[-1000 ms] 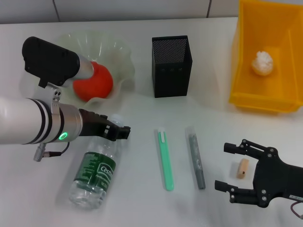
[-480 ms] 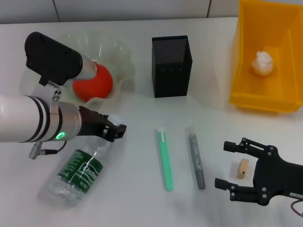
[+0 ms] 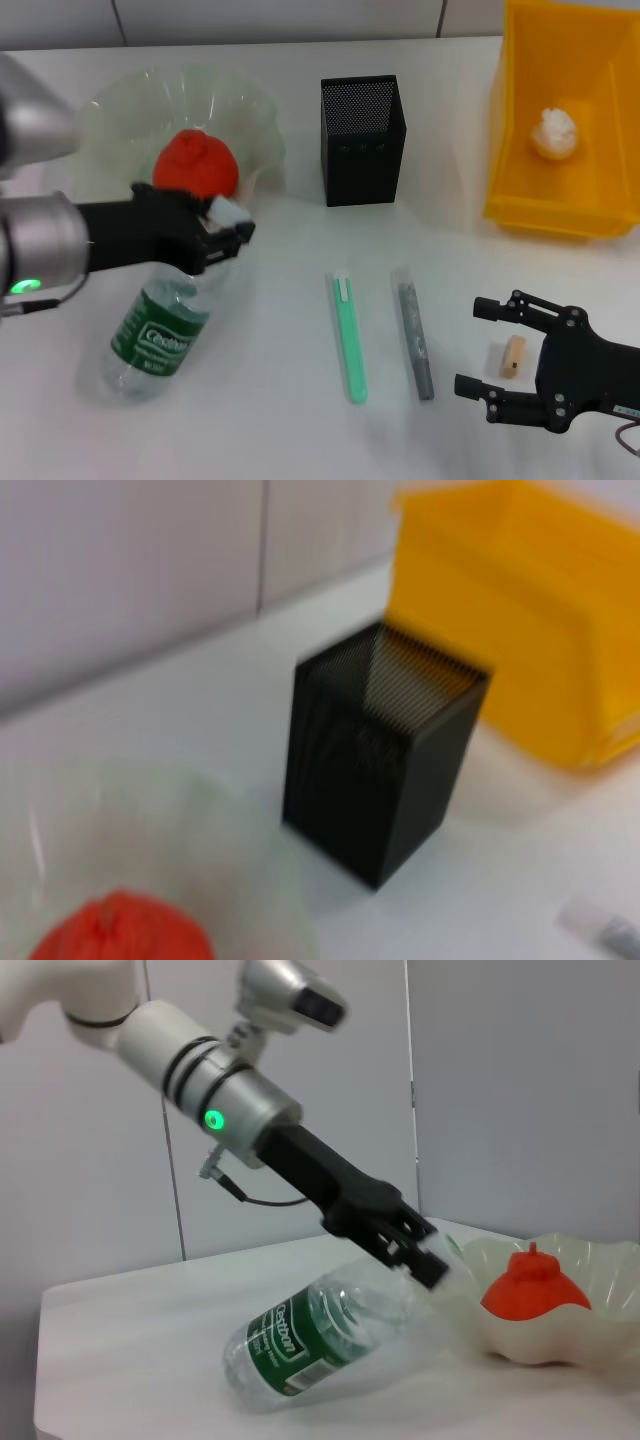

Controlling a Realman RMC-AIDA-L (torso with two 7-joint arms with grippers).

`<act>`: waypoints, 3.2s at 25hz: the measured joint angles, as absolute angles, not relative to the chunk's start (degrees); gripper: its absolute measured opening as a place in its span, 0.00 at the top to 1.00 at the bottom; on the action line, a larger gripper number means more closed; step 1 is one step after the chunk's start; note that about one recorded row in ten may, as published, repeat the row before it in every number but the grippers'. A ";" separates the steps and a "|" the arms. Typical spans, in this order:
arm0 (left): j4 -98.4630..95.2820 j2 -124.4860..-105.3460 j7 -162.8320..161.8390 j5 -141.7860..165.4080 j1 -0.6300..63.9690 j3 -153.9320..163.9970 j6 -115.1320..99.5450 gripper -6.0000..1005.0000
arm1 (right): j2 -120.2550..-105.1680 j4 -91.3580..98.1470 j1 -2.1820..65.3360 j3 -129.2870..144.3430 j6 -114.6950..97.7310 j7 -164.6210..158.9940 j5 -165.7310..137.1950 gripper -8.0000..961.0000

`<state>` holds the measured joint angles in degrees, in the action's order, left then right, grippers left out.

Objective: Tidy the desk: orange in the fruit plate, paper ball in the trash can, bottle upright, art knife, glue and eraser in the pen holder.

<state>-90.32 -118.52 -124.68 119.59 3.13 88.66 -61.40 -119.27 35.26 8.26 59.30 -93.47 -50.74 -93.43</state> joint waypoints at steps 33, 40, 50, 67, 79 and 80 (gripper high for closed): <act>-57.88 -118.47 -73.92 87.96 5.05 56.98 -85.84 0.55 | -119.35 36.91 9.85 59.76 -93.60 -54.91 -93.42 0.12; -57.85 -118.47 -73.79 87.93 5.12 55.36 -87.17 0.55 | -119.36 36.91 9.85 59.76 -93.60 -55.10 -93.45 0.12; -57.22 -118.57 -73.60 87.88 5.62 54.51 -87.35 0.54 | -119.36 36.91 9.86 60.04 -93.59 -55.11 -93.52 0.12; -55.21 -118.70 -72.64 86.33 6.82 53.60 -87.63 0.45 | -119.36 37.25 10.02 60.20 -93.74 -55.43 -93.52 0.12; -55.70 -118.31 -64.32 84.70 3.96 43.59 -101.54 0.30 | -119.48 49.85 7.91 59.67 -95.65 -67.93 -93.21 0.12; -55.44 -118.33 -62.11 85.26 3.46 43.77 -103.12 0.29 | -119.49 52.46 7.80 59.80 -95.49 -70.36 -93.40 0.12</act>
<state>-55.44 -118.33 -62.11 85.26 3.46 43.77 -103.12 -119.49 52.46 7.80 59.80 -95.49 -70.36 -93.40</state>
